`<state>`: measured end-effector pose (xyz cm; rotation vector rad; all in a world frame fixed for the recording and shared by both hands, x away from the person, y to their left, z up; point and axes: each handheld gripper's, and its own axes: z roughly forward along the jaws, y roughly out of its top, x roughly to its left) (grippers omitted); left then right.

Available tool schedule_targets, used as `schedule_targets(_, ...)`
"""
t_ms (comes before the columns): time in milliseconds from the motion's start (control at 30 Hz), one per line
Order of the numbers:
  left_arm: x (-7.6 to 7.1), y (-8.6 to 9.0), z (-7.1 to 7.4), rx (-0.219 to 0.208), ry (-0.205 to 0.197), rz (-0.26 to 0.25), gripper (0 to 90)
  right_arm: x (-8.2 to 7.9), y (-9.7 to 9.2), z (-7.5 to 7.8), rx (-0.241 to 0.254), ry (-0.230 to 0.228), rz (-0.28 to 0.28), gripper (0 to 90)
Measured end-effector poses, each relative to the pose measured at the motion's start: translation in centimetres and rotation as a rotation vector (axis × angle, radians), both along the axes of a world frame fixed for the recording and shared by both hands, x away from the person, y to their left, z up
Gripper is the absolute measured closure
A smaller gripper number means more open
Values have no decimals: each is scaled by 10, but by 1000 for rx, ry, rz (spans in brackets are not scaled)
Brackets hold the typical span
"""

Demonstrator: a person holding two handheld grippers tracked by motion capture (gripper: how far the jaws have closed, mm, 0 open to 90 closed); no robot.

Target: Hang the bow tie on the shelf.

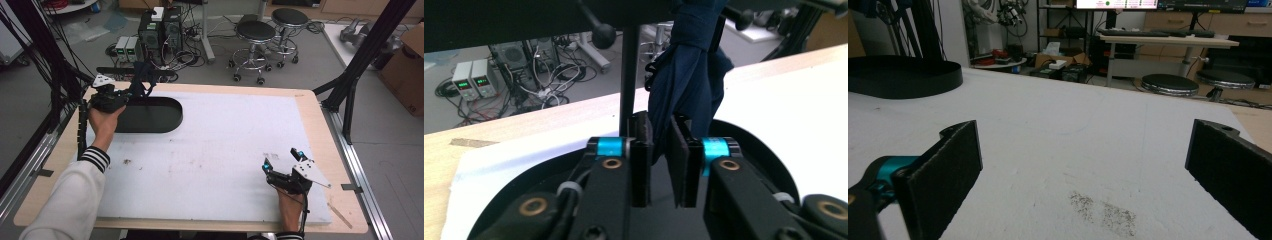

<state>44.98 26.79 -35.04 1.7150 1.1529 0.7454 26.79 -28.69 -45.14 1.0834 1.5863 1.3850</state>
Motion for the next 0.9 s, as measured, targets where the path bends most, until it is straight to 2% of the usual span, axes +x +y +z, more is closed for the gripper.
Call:
schedule_targets(100, -1, -1, -2, 12, 4, 16, 649, 0, 0, 0, 1, 1, 2, 6)
schedule_targets(133, -2, -1, -3, 9, 2, 22, 649, 0, 0, 0, 1, 1, 2, 6)
schedule_targets(167, -3, -1, -5, 19, -7, 17, 565, 0, 0, 0, 1, -1, 2, 6)
schedule_targets(233, -4, -1, -5, 21, -14, 10, 464, 0, 0, 0, 2, -2, 3, 6)
schedule_targets(300, -5, 1, -7, -4, -21, -24, 333, 0, 0, 0, 1, -2, 3, 6)
schedule_targets(333, -5, 1, -7, -4, -21, -24, 291, -1, 0, 0, 1, -3, 3, 6)
schedule_targets(433, -12, 6, -8, -24, -45, -69, 220, -1, 0, 0, 6, -5, 3, 6)
schedule_targets(533, -16, 10, -8, -45, -40, -100, 190, -1, -1, 0, 12, -6, 3, 6)
schedule_targets(600, -20, 13, -9, -90, -4, -153, 178, -1, -1, 0, 12, -11, 5, 6)
schedule_targets(633, -24, 15, -11, -107, -1, -164, 178, -1, -1, 0, 12, -9, 5, 6)
schedule_targets(667, -34, 17, -16, -131, -29, -183, 185, -1, -1, 0, 9, -11, 4, 6)
schedule_targets(700, -34, 17, -16, -131, -29, -183, 203, -2, 0, 0, 7, -11, 3, 6)
schedule_targets(733, -44, 19, -22, -123, -40, -186, 205, -2, 0, 0, 7, -11, 3, 6)
schedule_targets(767, -44, 19, -22, -123, -40, -186, 204, -2, 0, 0, 7, -11, 3, 6)
schedule_targets(800, -56, 22, -30, -135, -68, -192, 205, -1, 0, 0, 9, -10, 2, 6)
schedule_targets(833, -56, 22, -30, -135, -68, -192, 207, -1, 0, 0, 8, -10, 3, 6)
schedule_targets(867, -68, 24, -39, -144, -88, -207, 207, -1, 0, 0, 7, -9, 3, 6)
schedule_targets(900, -68, 24, -39, -144, -88, -207, 207, -1, 0, 0, 3, -11, 5, 6)
